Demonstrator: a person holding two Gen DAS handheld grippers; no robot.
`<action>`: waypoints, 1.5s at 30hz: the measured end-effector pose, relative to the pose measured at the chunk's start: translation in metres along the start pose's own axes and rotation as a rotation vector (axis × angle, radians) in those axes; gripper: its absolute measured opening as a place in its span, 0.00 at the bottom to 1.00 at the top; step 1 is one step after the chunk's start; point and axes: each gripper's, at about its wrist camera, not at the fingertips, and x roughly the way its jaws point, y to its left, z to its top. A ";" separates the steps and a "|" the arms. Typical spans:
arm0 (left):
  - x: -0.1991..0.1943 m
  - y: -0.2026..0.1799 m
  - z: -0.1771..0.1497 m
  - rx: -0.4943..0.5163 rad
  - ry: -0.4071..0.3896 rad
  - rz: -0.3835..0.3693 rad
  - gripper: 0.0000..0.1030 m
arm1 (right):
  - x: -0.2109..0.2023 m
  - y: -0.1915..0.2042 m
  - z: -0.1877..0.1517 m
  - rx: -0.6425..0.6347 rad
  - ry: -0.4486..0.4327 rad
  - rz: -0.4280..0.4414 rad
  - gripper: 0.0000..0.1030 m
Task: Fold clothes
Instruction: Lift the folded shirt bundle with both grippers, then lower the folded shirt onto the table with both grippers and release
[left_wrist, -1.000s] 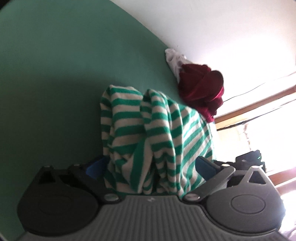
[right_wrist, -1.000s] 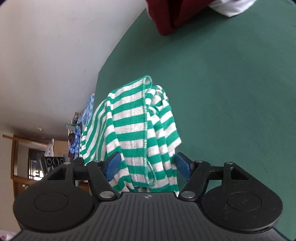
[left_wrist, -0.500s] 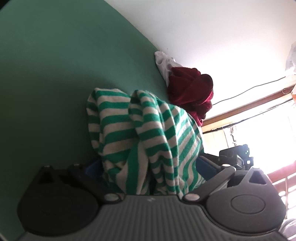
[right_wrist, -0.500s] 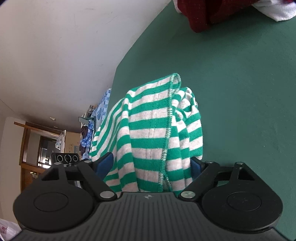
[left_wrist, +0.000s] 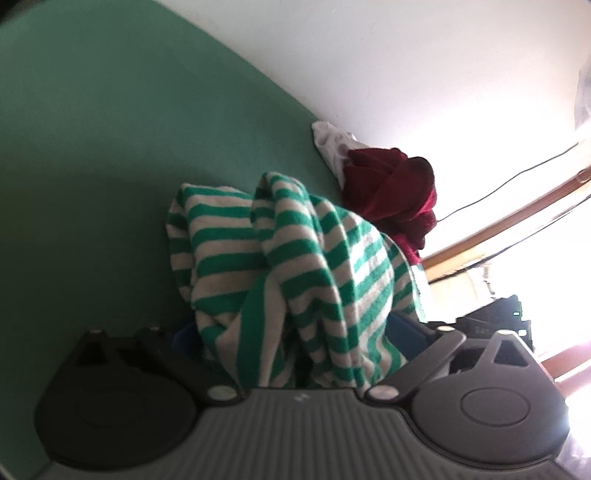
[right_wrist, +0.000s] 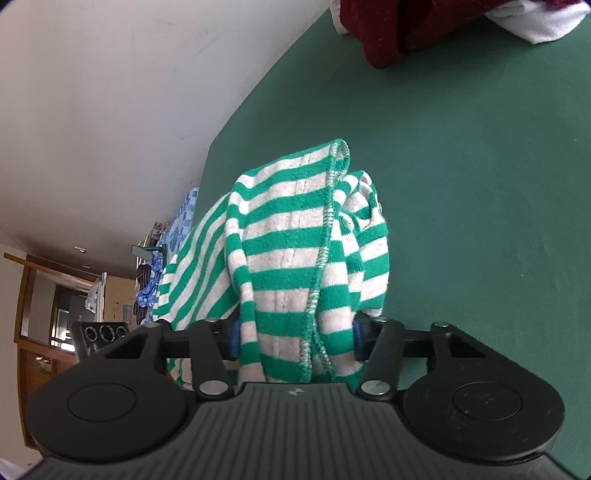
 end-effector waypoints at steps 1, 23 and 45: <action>-0.001 -0.002 -0.001 0.008 -0.014 0.028 0.72 | -0.002 -0.001 -0.001 0.002 -0.008 -0.003 0.49; -0.057 0.036 0.241 0.130 -0.250 0.149 0.59 | 0.111 0.128 0.137 -0.140 -0.172 0.203 0.46; -0.052 0.145 0.268 0.300 -0.345 0.329 0.77 | 0.207 0.113 0.163 -0.255 -0.386 -0.096 0.56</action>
